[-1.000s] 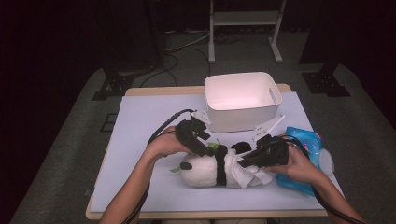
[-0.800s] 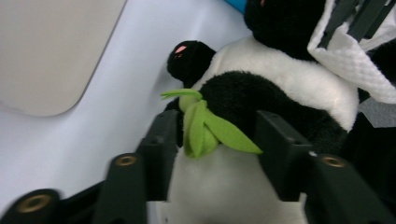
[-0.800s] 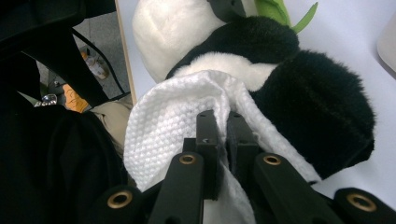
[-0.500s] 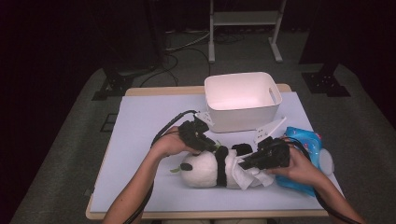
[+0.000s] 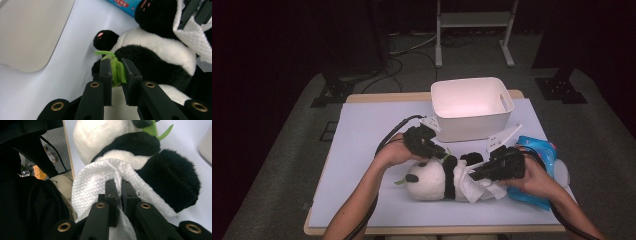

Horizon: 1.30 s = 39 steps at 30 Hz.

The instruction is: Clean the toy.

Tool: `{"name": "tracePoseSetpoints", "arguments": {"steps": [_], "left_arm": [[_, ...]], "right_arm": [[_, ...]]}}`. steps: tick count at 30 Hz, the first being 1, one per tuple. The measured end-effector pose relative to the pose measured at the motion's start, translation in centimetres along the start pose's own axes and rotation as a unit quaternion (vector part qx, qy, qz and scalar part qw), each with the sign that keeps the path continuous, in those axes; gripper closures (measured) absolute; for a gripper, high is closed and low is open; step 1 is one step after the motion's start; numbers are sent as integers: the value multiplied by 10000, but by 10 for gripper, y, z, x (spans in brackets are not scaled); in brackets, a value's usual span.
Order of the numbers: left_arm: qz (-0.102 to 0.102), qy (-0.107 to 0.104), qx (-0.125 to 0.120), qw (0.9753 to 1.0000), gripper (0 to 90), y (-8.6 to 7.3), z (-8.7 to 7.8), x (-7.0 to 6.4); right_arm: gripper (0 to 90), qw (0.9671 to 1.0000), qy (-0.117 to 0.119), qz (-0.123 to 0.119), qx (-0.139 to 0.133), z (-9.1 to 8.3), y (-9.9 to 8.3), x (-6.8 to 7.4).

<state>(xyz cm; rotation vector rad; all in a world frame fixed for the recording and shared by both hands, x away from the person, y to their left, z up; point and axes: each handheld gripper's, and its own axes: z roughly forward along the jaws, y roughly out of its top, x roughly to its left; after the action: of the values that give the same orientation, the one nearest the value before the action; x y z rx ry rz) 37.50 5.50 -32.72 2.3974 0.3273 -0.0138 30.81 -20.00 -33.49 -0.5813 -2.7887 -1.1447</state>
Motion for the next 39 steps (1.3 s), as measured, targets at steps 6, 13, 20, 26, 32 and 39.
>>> {"name": "tracePoseSetpoints", "arguments": {"steps": [6, 13, 20, 26, 32, 39], "left_arm": [[100, 5, -48, 9999, 797, 8, -3, -3], [173, 52, -132, 9997, 797, 16, -7, -6], [285, 120, -249, 9992, 797, 25, -16, -11], [306, -37, -145, 9994, 791, 21, -6, -13], [331, -185, -232, 9990, 775, 15, -2, -17], [397, -279, -287, 9984, 770, 11, 1, -25]], "right_arm": [[850, 10000, 31, -30, 28, -1, 2, 4], [850, 10000, 0, -77, 57, -2, 2, 7], [850, 9998, -14, -73, 183, 6, 1, 5], [850, 9996, -1, -57, 280, 14, 1, 4], [850, 9996, -246, -79, 83, -6, 10, 1], [849, 9975, -677, 153, 109, -21, 29, -26]]}}
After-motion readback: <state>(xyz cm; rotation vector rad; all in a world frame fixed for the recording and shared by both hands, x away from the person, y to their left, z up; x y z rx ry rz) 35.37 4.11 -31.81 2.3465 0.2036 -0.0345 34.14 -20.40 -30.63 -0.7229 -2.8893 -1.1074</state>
